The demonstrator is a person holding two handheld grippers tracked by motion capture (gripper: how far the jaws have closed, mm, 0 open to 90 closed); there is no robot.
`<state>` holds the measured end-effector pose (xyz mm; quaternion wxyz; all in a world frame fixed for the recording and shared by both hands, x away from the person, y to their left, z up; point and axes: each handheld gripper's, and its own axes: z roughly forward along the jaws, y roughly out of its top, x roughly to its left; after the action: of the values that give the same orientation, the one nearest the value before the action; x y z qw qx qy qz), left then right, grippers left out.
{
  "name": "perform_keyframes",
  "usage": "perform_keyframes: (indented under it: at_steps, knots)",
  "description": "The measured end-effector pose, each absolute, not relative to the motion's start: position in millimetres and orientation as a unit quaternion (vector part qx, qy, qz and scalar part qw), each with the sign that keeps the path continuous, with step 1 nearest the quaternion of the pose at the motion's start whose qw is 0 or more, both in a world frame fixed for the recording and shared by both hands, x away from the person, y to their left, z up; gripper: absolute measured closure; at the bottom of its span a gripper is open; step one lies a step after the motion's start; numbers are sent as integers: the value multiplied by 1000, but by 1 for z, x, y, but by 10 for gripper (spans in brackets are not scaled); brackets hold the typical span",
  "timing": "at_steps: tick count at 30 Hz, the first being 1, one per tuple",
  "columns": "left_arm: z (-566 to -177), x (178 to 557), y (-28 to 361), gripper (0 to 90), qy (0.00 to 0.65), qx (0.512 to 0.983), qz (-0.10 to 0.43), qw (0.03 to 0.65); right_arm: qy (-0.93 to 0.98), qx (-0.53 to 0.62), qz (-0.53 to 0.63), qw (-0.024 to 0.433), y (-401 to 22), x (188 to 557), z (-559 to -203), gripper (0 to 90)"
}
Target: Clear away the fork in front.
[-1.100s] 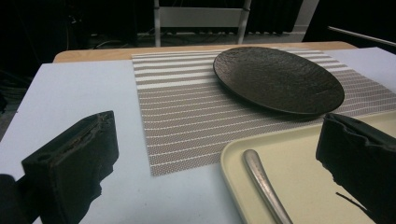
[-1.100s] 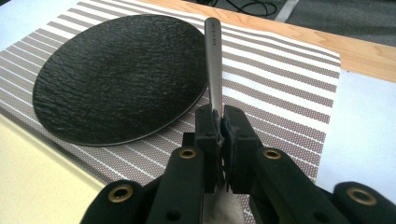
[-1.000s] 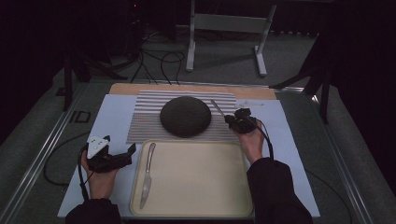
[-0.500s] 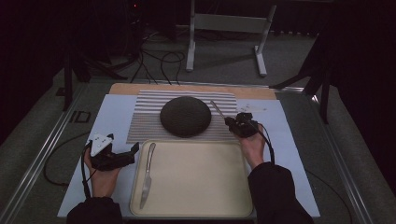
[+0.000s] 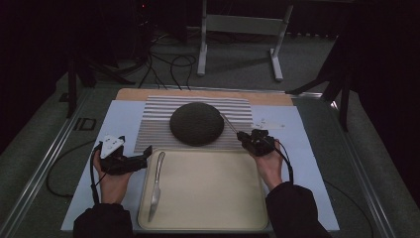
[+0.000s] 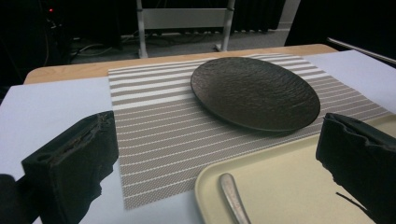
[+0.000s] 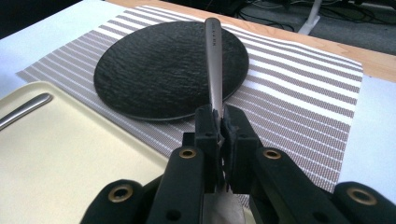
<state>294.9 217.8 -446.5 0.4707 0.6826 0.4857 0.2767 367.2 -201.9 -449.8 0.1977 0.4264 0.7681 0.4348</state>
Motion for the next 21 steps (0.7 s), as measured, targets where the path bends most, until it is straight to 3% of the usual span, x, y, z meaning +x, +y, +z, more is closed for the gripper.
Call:
perform_keyframes:
  at_steps: [21]
  knots:
    - [-433,309,206,0,490,675,239,498,747,425,469,205,-211,330,-461,861]
